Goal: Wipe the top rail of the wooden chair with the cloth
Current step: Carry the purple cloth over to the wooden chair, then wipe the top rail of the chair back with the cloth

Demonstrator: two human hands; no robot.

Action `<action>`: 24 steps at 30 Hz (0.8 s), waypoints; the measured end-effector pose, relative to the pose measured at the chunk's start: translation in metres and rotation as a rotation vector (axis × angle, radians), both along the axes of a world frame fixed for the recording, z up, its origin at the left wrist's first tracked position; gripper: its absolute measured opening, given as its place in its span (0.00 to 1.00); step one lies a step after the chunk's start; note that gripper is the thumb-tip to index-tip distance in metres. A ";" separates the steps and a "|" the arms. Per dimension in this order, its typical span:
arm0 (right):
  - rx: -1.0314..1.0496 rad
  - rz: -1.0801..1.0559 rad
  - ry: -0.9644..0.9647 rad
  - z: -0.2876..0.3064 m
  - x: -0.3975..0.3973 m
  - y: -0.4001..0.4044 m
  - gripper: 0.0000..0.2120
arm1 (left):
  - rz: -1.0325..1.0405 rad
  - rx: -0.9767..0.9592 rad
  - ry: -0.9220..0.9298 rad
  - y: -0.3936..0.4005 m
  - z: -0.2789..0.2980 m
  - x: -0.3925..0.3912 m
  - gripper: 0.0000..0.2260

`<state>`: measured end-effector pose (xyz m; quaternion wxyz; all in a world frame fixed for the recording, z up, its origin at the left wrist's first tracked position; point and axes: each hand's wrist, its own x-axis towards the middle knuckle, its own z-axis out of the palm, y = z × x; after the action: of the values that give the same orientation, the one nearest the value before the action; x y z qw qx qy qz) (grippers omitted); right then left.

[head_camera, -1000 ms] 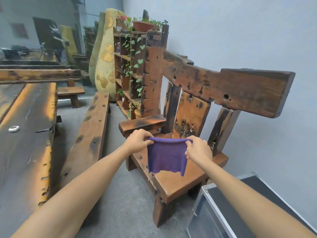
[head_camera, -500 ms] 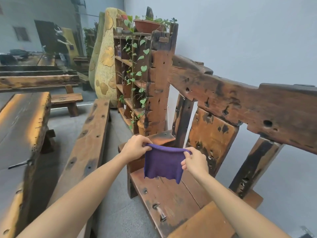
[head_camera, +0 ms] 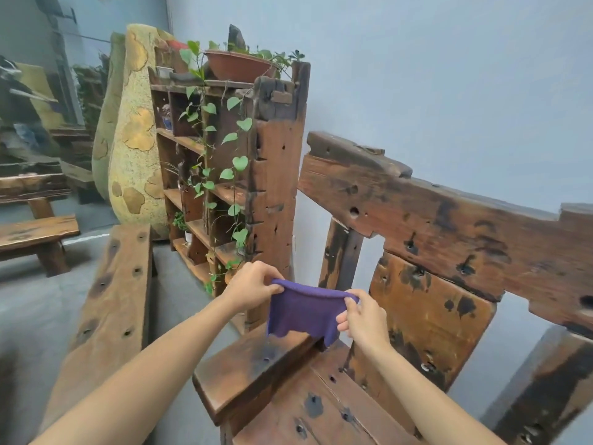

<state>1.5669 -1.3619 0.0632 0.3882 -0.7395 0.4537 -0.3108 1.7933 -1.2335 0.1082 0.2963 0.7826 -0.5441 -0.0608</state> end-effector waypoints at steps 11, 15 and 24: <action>-0.186 -0.241 -0.252 0.052 0.109 -0.098 0.14 | -0.142 -0.167 -0.140 -0.156 0.050 0.118 0.07; -0.327 -0.396 -0.267 0.066 0.146 -0.155 0.14 | -0.225 -0.241 -0.168 -0.226 0.073 0.152 0.06; -0.598 -0.559 -0.349 0.107 0.216 -0.264 0.12 | -0.432 -0.340 -0.245 -0.361 0.126 0.218 0.07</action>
<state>1.7824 -1.6255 0.1700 0.1292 -0.6045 0.4540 -0.6417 2.0115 -1.5946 0.2347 0.3357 0.5895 -0.7319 0.0644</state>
